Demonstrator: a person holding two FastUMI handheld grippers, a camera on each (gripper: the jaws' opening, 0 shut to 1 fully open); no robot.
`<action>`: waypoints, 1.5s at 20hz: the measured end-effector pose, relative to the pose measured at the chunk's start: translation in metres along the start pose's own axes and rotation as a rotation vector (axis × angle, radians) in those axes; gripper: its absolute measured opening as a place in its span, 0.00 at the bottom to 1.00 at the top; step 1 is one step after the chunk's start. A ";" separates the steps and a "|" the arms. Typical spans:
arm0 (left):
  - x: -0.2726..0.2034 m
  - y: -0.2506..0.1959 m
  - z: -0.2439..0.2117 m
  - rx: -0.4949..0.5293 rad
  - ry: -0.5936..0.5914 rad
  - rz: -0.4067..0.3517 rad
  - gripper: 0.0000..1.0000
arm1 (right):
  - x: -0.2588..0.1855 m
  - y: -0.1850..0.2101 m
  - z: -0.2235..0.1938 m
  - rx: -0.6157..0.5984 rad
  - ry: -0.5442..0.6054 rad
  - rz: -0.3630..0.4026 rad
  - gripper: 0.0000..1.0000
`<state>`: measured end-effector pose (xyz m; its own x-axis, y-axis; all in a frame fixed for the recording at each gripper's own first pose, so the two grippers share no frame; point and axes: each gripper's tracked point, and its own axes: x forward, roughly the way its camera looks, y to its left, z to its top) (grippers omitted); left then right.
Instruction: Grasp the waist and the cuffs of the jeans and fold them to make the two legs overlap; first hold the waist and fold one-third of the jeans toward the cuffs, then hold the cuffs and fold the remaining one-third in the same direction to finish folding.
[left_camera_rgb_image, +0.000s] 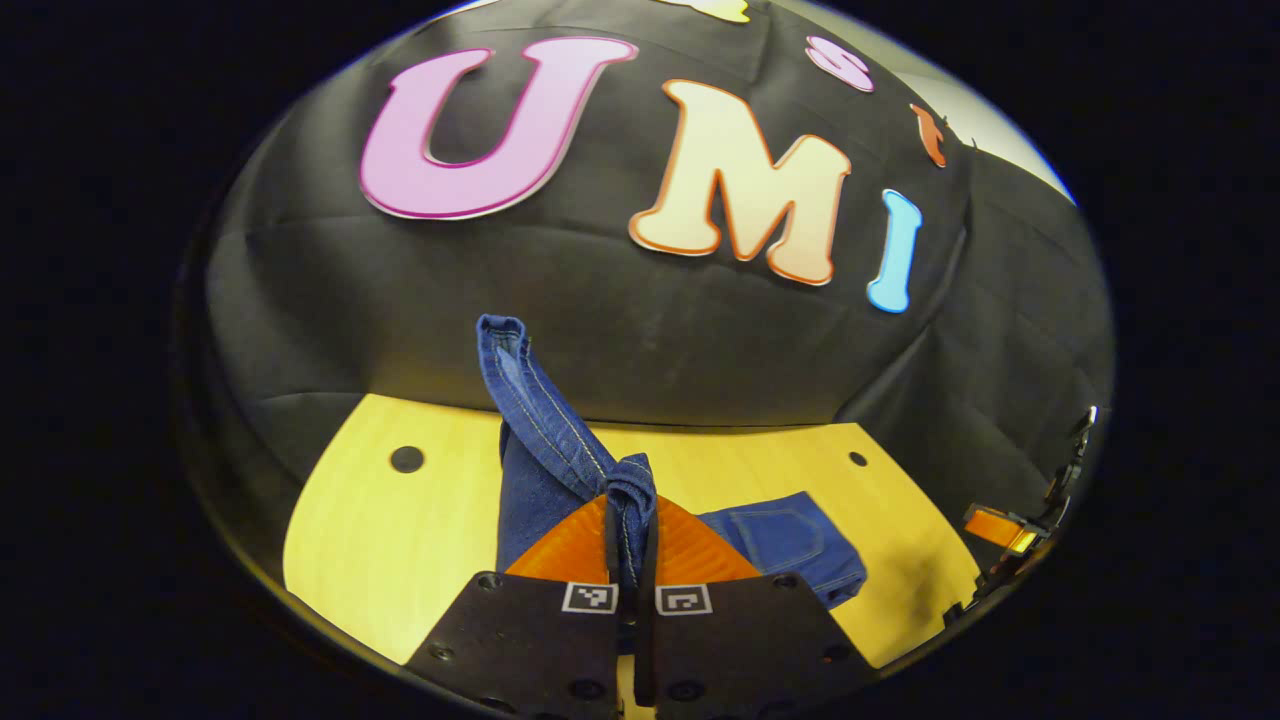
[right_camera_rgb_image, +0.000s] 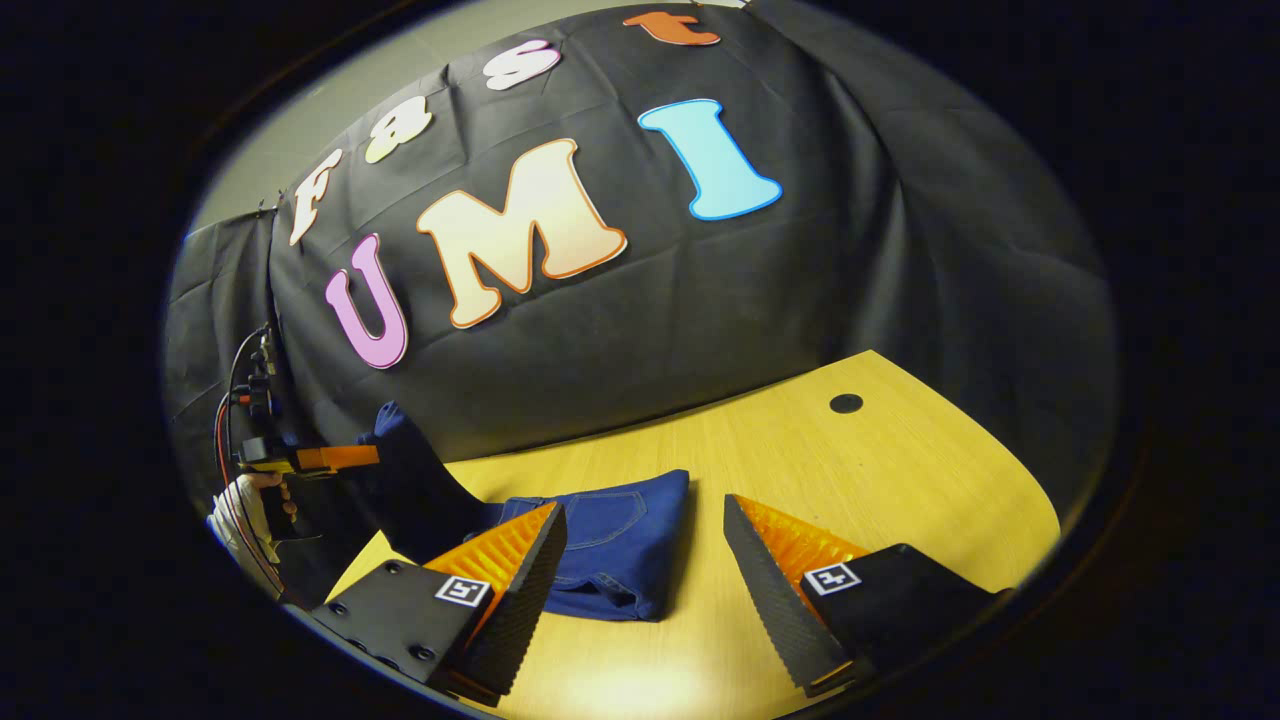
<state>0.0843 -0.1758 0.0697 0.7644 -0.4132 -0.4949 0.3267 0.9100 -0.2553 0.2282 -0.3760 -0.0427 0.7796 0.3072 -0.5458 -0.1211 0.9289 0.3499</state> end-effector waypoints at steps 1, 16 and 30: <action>0.006 -0.015 0.002 0.018 -0.017 -0.020 0.00 | -0.003 -0.006 0.001 -0.003 0.000 -0.003 0.98; 0.113 -0.148 -0.139 0.115 0.170 -0.089 0.00 | -0.024 -0.061 -0.003 -0.044 0.031 -0.022 0.98; -0.092 -0.125 -0.040 0.194 -0.234 0.065 0.94 | -0.091 0.057 0.065 -0.207 -0.313 0.005 0.97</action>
<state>-0.0491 -0.2527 0.1144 0.8868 -0.3556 -0.2950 0.3558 0.9329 -0.0550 0.1902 -0.3644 0.0768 0.9249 0.2632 -0.2744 -0.2216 0.9596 0.1734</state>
